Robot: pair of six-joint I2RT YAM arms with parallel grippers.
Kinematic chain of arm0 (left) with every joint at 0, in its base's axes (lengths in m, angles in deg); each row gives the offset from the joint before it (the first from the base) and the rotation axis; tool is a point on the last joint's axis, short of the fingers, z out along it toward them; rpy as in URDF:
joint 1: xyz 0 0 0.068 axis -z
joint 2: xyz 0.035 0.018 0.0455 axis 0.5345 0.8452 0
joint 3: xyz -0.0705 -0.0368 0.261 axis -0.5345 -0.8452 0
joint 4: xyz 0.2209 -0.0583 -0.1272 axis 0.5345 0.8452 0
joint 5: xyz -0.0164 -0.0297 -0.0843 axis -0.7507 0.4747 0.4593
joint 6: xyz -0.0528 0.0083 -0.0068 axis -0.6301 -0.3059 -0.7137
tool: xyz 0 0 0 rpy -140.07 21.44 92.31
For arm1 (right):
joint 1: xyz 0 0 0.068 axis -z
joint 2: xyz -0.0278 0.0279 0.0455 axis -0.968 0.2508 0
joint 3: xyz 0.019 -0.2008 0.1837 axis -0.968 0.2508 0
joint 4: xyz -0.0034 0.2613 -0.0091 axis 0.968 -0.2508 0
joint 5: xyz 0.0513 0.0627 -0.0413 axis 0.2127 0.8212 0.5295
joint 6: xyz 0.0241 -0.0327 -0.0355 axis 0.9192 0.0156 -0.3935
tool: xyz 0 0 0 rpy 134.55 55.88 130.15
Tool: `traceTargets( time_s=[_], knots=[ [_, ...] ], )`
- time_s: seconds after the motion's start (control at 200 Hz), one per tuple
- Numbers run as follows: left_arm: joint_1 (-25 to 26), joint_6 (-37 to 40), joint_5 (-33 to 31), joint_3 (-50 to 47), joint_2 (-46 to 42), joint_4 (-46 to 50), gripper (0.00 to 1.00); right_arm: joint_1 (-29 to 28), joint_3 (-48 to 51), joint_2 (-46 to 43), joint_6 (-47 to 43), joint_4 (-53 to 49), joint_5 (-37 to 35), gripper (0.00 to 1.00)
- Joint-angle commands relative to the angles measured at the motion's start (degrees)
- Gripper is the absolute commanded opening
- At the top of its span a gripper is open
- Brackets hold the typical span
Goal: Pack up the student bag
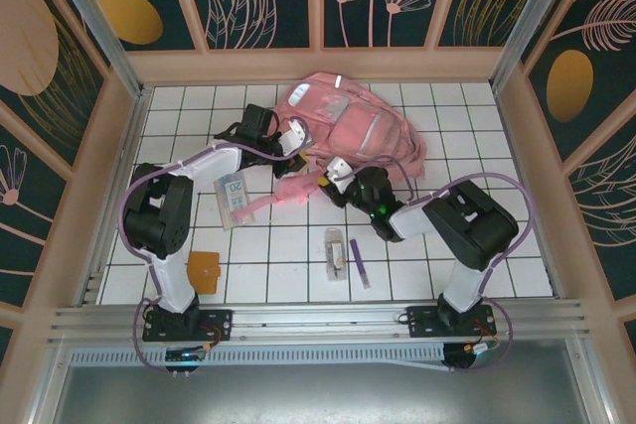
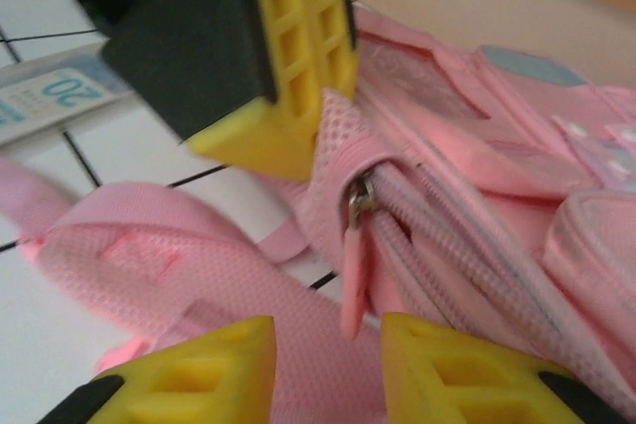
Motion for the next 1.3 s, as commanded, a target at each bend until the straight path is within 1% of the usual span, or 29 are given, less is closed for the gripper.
traceTargets(
  time_s=[0.0, 0.095, 0.165, 0.275, 0.375, 0.43, 0.535, 0.606, 0.651, 0.691, 0.731, 0.796, 0.856, 0.971, 1.081, 1.136, 1.151, 1.181, 1.296],
  knots=[
    [0.2, -0.7, 8.4, 0.0, -5.0, -0.8, 0.00, -1.1, -3.1, 1.0, -0.1, 2.0, -5.7, 0.32],
    [0.2, -0.6, 10.9, -1.8, -6.4, -3.0, 0.00, -1.1, -4.4, 1.6, 0.0, 0.3, -6.2, 0.30],
    [0.2, 0.3, 11.0, -2.2, -6.8, -3.3, 0.00, -1.4, -5.2, 2.1, 0.0, -0.6, -7.0, 0.27],
    [0.2, 0.1, 10.8, -2.1, -6.8, -3.0, 0.00, -1.6, -5.9, 2.4, -0.4, -1.3, -7.1, 0.17],
    [0.2, -0.3, 11.4, -2.6, -6.3, -3.9, 0.00, -1.7, -5.7, 2.3, -1.3, -0.4, -6.7, 0.04],
    [0.2, -0.8, 10.7, -2.1, -5.9, -3.5, 0.00, -1.5, -5.5, 2.0, -0.9, 0.4, -7.1, 0.00],
    [0.2, -1.3, 9.8, -2.3, -5.8, -3.9, 0.00, -1.4, -5.8, 0.4, -0.5, -0.8, -7.1, 0.00],
    [-0.1, -1.3, 7.8, -3.4, -5.7, -5.4, 0.00, -1.1, -6.0, -1.2, 0.1, -2.7, -7.1, 0.00],
    [-0.6, -1.6, 6.3, -3.4, -5.5, -5.5, 0.00, -0.6, -6.0, -2.8, 1.8, -4.5, -7.1, 0.00],
    [-1.2, -2.1, 4.6, -3.4, -5.3, -5.5, 0.00, -0.1, -5.8, -4.7, 3.9, -6.5, -8.5, 0.00],
    [-1.8, -1.9, 3.4, -3.7, -5.3, -5.8, 0.00, 0.4, -5.6, -7.1, 6.2, -10.6, -9.5, 0.00],
    [-2.0, 1.6, 1.8, -5.0, -5.7, -6.8, 0.00, 0.7, -4.3, -11.7, 9.8, -17.1, -12.1, 0.00],
    [-2.0, 5.3, 1.4, -5.2, -5.3, -7.1, 0.00, 1.2, -2.4, -15.4, 12.6, -21.2, -12.5, 0.00],
    [-2.1, 9.6, -0.6, -2.9, -3.2, -4.5, 0.00, 3.3, 1.1, -22.2, 18.3, -28.7, -13.4, 0.00],
    [-2.6, 14.5, -1.0, -3.2, -2.8, -3.7, 0.00, 6.3, 3.0, -26.8, 20.4, -34.9, -14.0, 0.00],
    [-3.3, 18.3, -0.6, -3.8, -2.8, -3.4, 0.00, 7.3, 3.2, -28.0, 21.1, -38.7, -12.6, 0.00],
    [-3.6, 19.4, -0.5, -3.9, -3.0, -3.3, 0.00, 9.1, 3.1, -28.2, 21.4, -39.8, -12.3, 0.00],
    [-4.3, 20.7, 0.1, -4.3, -3.0, -3.8, 0.00, 10.4, 3.2, -28.8, 22.1, -41.5, -11.9, 0.00],
    [-6.9, 21.6, 2.3, -4.9, -2.2, -7.3, 0.00, 13.5, 4.1, -30.7, 23.7, -43.4, -7.7, 0.00]
  ],
)
